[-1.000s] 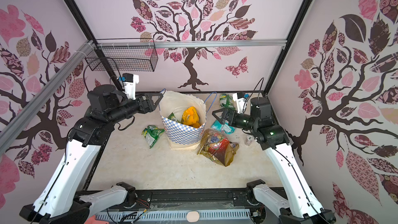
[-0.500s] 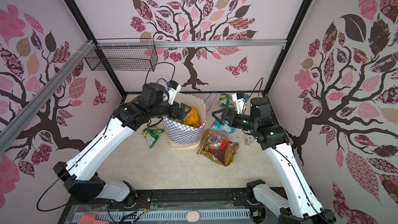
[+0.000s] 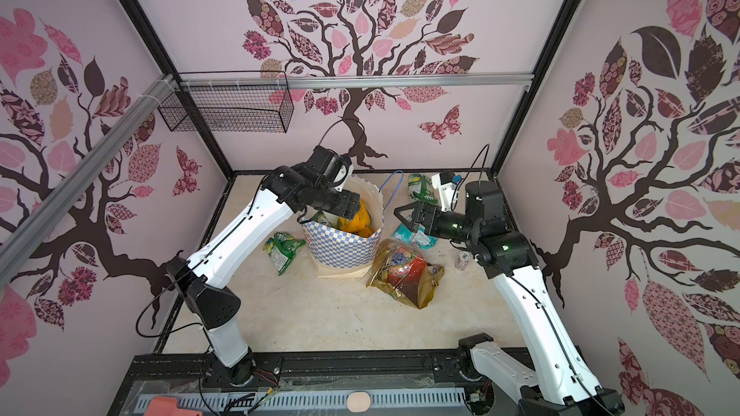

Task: Take the snacks out of the paper bag
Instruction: Pick up the snack from the paper bag.

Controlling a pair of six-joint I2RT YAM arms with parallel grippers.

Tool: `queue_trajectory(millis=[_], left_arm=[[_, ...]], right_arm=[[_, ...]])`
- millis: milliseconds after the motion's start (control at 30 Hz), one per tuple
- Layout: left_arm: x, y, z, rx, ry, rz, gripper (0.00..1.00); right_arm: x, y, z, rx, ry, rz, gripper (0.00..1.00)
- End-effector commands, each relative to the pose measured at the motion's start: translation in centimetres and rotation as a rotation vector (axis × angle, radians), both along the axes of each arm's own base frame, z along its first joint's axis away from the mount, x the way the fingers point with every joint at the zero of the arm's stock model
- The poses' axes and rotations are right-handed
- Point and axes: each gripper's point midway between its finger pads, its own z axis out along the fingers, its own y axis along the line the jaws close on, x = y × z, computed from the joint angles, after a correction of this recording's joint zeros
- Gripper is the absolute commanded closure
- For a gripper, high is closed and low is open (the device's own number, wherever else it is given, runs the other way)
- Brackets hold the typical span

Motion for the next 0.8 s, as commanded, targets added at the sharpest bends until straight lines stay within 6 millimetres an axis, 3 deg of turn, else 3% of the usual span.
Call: queue_trajectory(millis=[0, 233, 400, 767], left_arm=[[0.3, 0.3, -1.3, 0.058, 0.033, -0.011, 0.18], [1.2, 0.1, -5.6, 0.089, 0.128, -0.021, 0.17], [1.3, 1.2, -9.2, 0.117, 0.195, -0.012, 0.16], [2.3, 2.8, -14.8, 0.229, 0.281, -0.002, 0.12]], right_arm=[[-0.8, 0.0, 1.0, 0.004, -0.028, 0.010, 0.00], [-0.9, -0.1, 1.0, 0.003, -0.031, 0.008, 0.00], [-0.8, -0.1, 0.7, 0.001, -0.024, 0.006, 0.00], [-0.7, -0.1, 0.8, 0.005, -0.022, 0.000, 0.00]])
